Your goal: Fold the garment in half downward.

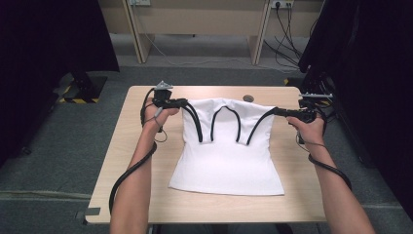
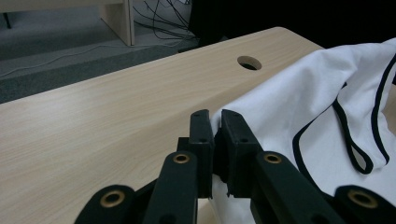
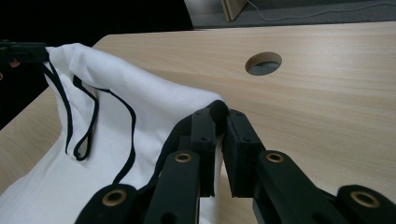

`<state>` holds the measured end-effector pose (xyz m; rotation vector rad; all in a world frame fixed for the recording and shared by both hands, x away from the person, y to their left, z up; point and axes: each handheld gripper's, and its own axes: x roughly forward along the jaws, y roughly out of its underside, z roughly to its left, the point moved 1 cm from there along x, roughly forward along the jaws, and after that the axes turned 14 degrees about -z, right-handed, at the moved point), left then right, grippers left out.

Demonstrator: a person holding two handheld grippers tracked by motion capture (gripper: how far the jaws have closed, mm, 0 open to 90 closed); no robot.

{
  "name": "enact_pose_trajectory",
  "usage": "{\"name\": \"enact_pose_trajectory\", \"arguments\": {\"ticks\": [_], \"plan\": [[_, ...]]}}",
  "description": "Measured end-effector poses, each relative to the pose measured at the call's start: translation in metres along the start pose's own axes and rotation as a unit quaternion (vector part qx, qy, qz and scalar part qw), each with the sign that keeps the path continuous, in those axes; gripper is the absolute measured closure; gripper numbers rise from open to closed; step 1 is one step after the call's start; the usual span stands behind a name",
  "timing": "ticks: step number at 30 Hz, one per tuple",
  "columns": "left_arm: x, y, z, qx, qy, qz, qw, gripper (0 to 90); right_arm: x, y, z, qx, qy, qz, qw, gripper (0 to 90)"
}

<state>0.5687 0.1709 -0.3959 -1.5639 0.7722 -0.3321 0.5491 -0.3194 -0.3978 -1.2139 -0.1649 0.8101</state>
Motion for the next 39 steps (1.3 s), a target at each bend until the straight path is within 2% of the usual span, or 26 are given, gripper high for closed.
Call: {"name": "enact_pose_trajectory", "arguments": {"ticks": [9,10,12,16,23,31,39], "plan": [[-0.003,-0.007,0.001,0.011,0.001,0.0,0.9999,83.4,-0.005,-0.007,0.001,-0.002,-0.003,-0.005,1.0,83.7],[-0.003,-0.008,0.0,0.019,0.003,0.004,0.9998,83.4,-0.005,-0.007,0.001,-0.002,-0.003,-0.005,1.0,83.7],[-0.003,-0.008,0.0,0.019,0.003,0.004,0.9998,83.5,-0.005,-0.008,0.001,-0.006,-0.002,-0.006,1.0,83.7],[-0.004,-0.011,0.0,0.032,0.007,0.007,0.9994,83.5,-0.008,-0.01,0.001,-0.001,-0.002,-0.015,0.9999,83.7],[-0.003,-0.014,-0.003,0.058,0.006,0.017,0.9982,83.4,-0.014,-0.019,0.004,0.003,-0.017,-0.031,0.9994,83.8],[-0.001,-0.019,-0.004,0.056,0.003,0.003,0.9984,83.5,-0.014,-0.02,0.004,-0.002,-0.012,-0.027,0.9996,83.7],[0.0,-0.016,-0.003,0.057,-0.002,0.006,0.9984,83.5,-0.008,-0.014,0.003,-0.001,-0.006,-0.019,0.9998,83.7]]}}
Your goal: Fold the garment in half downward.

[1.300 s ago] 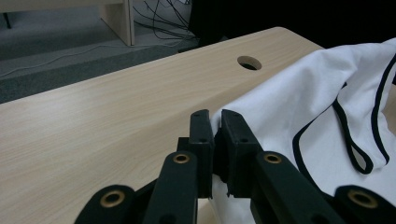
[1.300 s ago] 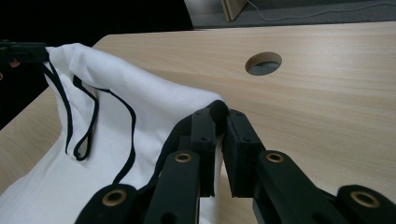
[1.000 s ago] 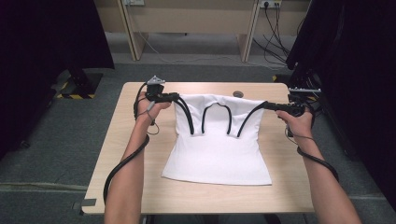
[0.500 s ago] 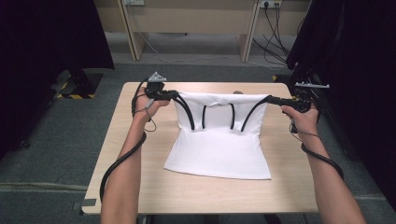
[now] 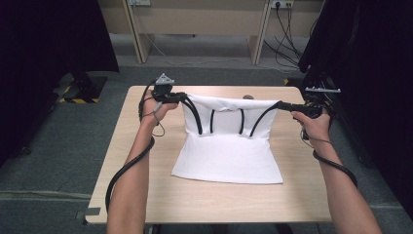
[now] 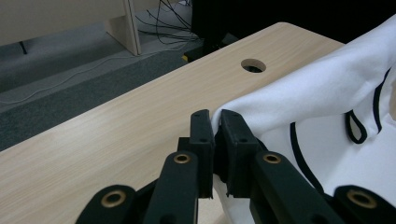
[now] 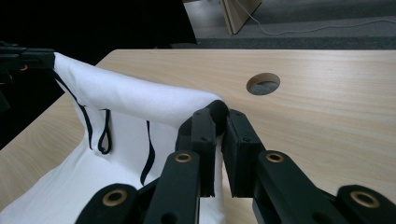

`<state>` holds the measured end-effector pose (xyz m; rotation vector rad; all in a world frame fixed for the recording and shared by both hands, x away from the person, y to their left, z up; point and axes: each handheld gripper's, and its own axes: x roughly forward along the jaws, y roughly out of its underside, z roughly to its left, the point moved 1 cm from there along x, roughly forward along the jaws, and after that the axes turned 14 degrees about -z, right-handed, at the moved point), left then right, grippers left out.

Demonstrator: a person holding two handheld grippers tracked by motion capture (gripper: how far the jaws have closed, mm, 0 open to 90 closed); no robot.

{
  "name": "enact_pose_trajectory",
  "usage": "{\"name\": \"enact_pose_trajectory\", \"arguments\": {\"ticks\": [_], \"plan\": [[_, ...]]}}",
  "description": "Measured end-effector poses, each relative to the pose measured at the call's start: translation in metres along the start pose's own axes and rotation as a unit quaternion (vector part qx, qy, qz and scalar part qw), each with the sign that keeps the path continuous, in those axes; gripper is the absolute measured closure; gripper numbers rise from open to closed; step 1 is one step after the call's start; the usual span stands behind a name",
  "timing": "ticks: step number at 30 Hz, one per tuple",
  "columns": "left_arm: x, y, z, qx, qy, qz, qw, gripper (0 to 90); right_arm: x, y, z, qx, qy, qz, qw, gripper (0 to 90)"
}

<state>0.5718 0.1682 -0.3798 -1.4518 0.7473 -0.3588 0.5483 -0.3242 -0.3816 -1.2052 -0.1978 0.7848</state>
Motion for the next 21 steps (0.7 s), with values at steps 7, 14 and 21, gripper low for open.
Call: {"name": "enact_pose_trajectory", "arguments": {"ticks": [7,14,21], "plan": [[0.0,0.004,-0.001,0.002,0.002,0.004,1.0,83.5,0.0,0.003,0.0,-0.002,0.003,0.003,1.0,83.7],[-0.002,0.018,-0.009,0.012,0.014,0.019,0.9996,83.5,0.0,0.017,-0.003,-0.011,0.008,0.022,0.9997,83.6],[-0.013,0.039,-0.018,0.027,0.029,0.04,0.9984,83.5,-0.002,0.038,0.004,-0.03,-0.003,0.045,0.9985,83.6]]}}
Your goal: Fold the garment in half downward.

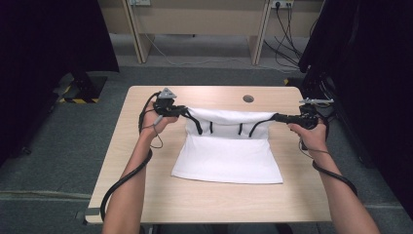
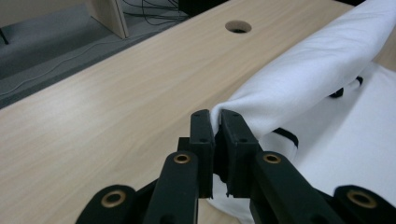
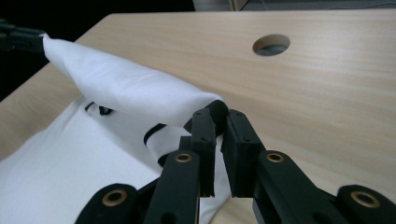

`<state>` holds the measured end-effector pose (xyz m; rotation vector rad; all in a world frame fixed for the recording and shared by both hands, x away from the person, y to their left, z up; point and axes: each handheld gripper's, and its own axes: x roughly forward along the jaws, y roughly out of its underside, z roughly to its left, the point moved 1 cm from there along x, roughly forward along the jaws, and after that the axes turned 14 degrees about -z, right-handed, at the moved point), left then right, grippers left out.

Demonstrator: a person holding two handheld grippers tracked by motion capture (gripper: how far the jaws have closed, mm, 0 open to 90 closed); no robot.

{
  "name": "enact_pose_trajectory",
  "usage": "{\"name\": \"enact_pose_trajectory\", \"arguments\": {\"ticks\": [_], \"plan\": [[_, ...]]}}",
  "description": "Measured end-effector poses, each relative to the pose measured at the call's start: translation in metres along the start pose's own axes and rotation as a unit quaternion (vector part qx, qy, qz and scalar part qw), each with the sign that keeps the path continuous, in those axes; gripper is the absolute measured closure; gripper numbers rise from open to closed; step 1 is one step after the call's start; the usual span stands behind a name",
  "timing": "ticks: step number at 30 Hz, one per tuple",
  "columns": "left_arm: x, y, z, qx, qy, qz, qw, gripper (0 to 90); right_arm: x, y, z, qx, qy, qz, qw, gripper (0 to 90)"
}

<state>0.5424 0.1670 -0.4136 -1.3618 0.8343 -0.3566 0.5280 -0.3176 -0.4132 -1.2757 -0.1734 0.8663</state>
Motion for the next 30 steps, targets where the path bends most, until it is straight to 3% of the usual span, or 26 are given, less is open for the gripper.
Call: {"name": "enact_pose_trajectory", "arguments": {"ticks": [7,14,20,30], "plan": [[-0.012,0.015,-0.013,0.023,0.015,0.022,0.9994,83.5,-0.004,0.022,0.006,-0.02,-0.011,0.021,0.9995,83.5],[-0.015,0.024,-0.022,0.041,0.021,0.035,0.9983,83.5,-0.009,0.033,0.016,-0.049,-0.015,0.033,0.9981,83.5],[-0.017,0.027,-0.031,0.055,0.026,0.045,0.9971,83.5,-0.012,0.042,0.018,-0.051,-0.016,0.04,0.9978,83.5],[-0.035,0.032,-0.042,0.069,0.028,0.045,0.9962,83.5,-0.024,0.05,0.026,-0.064,-0.02,0.035,0.9972,83.5]]}}
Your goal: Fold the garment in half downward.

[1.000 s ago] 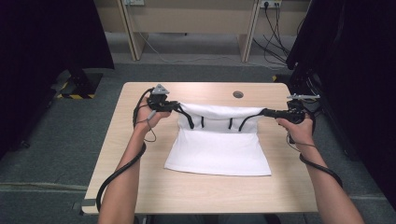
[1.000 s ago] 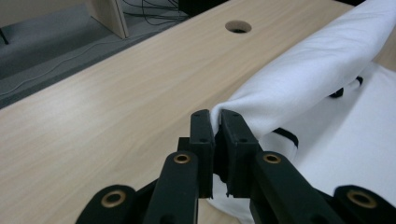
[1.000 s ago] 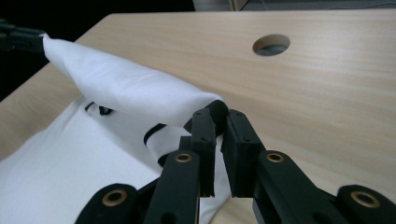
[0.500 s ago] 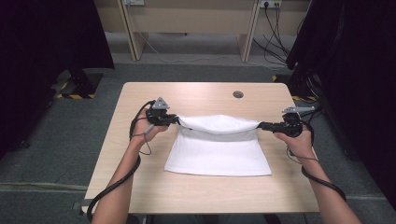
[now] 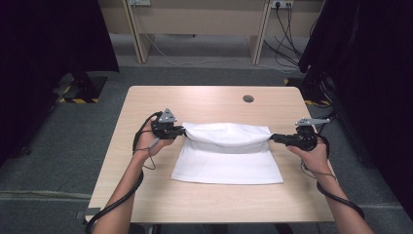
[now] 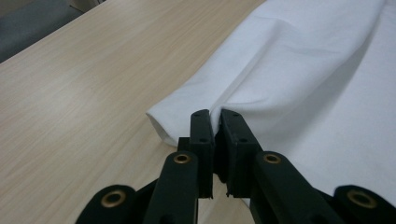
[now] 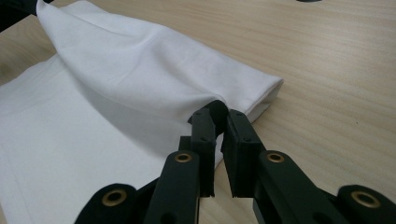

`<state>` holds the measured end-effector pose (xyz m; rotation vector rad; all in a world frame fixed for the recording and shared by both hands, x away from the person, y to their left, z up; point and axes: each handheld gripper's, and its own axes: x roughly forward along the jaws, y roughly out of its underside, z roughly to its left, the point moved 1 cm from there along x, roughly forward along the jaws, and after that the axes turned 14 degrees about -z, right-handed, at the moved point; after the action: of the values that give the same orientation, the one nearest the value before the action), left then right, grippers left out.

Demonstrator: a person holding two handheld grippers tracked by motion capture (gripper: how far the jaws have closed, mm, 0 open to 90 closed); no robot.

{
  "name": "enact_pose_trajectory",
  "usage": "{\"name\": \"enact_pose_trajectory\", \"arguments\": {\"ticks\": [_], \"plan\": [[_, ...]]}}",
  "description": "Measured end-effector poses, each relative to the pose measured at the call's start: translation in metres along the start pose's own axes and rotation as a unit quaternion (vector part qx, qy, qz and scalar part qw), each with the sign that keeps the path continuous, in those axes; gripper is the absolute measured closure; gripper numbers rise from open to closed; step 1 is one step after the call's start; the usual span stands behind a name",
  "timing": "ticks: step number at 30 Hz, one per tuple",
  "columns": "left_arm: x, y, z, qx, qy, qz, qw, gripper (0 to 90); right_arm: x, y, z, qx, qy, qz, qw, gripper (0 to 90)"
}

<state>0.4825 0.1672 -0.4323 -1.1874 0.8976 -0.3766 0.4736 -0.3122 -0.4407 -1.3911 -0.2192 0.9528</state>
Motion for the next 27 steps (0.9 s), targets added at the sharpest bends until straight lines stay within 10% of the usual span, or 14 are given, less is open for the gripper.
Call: {"name": "enact_pose_trajectory", "arguments": {"ticks": [27], "plan": [[-0.018,0.003,-0.023,0.027,0.008,0.002,0.9996,83.5,-0.015,0.011,0.014,-0.014,-0.009,-0.002,0.9999,83.7]]}}
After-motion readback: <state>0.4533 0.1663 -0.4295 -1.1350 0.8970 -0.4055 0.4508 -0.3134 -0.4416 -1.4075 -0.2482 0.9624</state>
